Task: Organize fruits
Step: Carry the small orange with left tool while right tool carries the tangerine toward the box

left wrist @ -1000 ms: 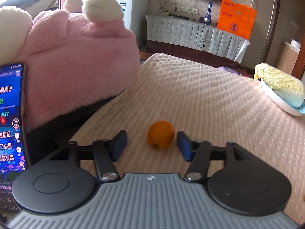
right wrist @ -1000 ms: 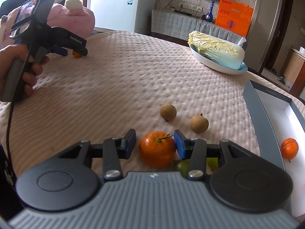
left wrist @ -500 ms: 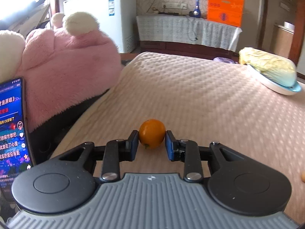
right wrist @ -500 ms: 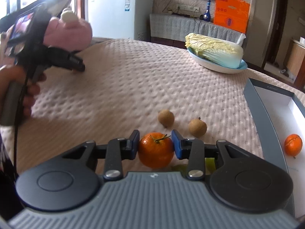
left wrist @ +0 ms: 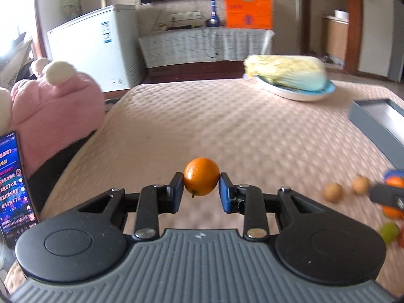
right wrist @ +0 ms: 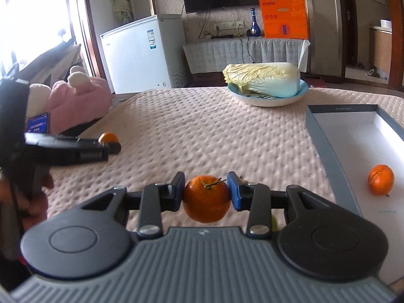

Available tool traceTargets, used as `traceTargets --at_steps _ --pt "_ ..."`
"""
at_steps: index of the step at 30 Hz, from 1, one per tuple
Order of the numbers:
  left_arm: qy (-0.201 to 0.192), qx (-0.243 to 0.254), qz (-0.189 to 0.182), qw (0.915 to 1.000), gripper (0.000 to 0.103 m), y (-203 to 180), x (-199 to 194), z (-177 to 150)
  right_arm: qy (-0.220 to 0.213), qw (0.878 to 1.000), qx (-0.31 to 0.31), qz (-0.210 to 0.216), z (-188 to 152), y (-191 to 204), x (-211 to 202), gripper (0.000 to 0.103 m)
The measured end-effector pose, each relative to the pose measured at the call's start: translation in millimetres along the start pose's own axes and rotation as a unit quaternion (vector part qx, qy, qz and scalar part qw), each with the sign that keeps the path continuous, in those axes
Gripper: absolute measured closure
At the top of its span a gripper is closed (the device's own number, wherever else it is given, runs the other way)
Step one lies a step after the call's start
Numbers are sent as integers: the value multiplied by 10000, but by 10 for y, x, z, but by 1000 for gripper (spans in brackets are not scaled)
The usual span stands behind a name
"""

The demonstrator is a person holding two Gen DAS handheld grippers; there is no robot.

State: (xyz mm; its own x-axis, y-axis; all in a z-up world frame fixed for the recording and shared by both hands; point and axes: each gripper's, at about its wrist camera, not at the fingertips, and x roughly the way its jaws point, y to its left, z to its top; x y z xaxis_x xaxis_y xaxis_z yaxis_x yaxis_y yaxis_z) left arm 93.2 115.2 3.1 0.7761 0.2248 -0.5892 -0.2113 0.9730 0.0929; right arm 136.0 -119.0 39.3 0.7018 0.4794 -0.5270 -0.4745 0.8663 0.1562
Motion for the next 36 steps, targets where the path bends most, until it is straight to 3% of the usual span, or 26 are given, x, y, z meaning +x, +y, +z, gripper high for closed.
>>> traceTargets --at_steps 16,20,29,36 --pt "105 823 -662 9944 68 -910 -501 -512 -206 9997 92 -40 42 -297 -334 63" --pt "81 745 -748 9944 68 -961 -525 -505 -311 9994 165 22 100 -373 -464 63" --pt "-45 652 -970 9931 68 -1080 -626 -355 -677 9961 -553 149 444 -533 -711 63" --pt "7 457 -994 9940 68 -1143 -590 -285 -773 9967 166 165 358 -850 -832 63"
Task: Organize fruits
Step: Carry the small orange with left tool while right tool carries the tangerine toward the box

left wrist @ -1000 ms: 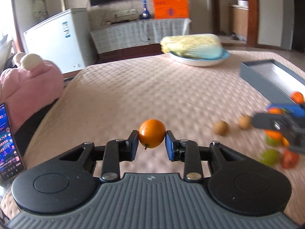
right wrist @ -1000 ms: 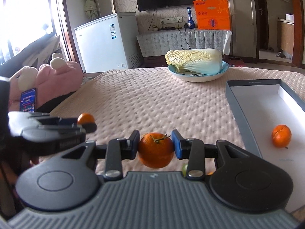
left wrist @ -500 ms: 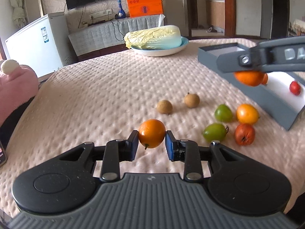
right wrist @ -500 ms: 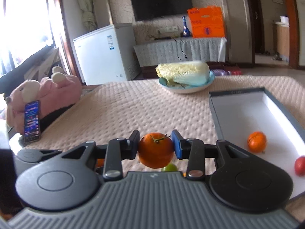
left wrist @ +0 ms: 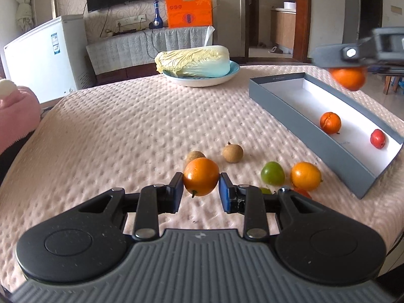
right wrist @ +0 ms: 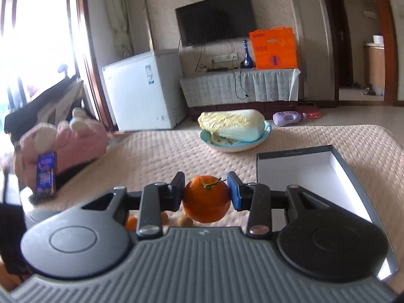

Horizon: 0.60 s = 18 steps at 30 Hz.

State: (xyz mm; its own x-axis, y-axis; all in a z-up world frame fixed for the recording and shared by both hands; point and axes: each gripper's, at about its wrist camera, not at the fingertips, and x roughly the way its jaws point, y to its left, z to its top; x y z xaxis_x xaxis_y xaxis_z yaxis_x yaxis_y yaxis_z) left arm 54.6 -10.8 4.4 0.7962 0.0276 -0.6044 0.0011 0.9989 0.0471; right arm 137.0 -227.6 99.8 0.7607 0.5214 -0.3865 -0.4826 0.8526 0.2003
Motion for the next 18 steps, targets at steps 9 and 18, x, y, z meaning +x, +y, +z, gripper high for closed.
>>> traceTargets --at_steps 9,18 --pt "-135 -48 -315 9994 68 -180 7 129 -88 9991 299 -303 -13 -291 -139 63" --pt "-240 -91 -542 9982 68 -333 48 236 -84 9982 301 -518 -42 -439 -238 63"
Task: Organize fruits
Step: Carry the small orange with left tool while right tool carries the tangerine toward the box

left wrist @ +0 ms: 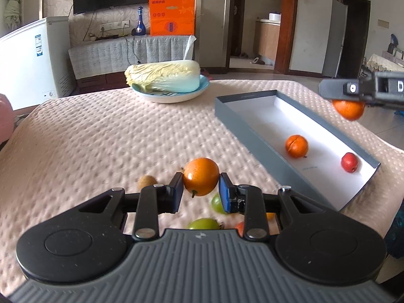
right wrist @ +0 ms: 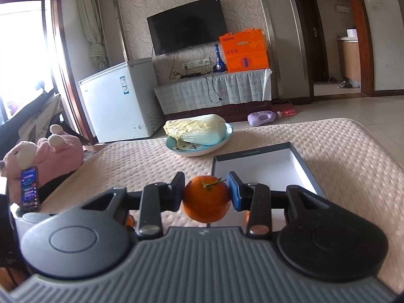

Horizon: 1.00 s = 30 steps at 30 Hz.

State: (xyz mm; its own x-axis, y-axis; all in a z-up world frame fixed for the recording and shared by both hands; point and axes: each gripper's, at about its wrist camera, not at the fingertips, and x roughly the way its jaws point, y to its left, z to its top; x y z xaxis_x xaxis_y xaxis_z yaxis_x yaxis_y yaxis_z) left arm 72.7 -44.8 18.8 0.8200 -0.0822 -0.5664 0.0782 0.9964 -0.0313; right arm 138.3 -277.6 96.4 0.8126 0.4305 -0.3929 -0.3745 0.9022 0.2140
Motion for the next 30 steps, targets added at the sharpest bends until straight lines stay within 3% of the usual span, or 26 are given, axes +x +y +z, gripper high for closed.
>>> traceTargets --at_steps 30 --pt "-58 98 -223 9997 68 -285 126 66 -2 9989 245 -395 -48 -330 -102 63"
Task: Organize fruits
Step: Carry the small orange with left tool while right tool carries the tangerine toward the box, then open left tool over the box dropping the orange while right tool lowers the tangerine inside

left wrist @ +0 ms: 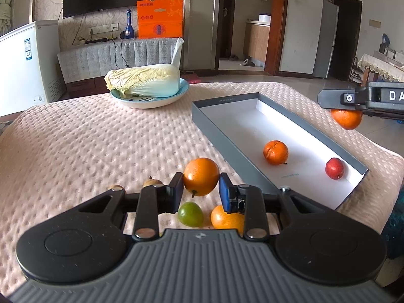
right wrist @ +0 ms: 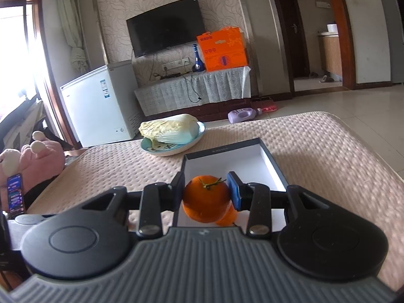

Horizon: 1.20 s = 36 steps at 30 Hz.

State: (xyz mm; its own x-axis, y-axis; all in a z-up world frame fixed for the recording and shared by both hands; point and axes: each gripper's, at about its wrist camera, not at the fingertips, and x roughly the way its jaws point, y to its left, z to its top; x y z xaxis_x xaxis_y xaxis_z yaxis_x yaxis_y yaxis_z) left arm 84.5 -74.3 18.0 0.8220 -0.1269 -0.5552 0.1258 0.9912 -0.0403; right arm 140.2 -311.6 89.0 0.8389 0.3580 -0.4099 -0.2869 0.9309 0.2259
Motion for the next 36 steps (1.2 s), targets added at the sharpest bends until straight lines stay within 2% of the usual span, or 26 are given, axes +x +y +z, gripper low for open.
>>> traceTargets --at_steps 15,36 --pt "20 -37 -133 9999 68 -122 101 75 69 9996 224 -168 -25 -188 -34 63" --pt "-311 199 -525 9979 68 -443 303 378 182 9995 210 -151 -66 -246 -134 63"
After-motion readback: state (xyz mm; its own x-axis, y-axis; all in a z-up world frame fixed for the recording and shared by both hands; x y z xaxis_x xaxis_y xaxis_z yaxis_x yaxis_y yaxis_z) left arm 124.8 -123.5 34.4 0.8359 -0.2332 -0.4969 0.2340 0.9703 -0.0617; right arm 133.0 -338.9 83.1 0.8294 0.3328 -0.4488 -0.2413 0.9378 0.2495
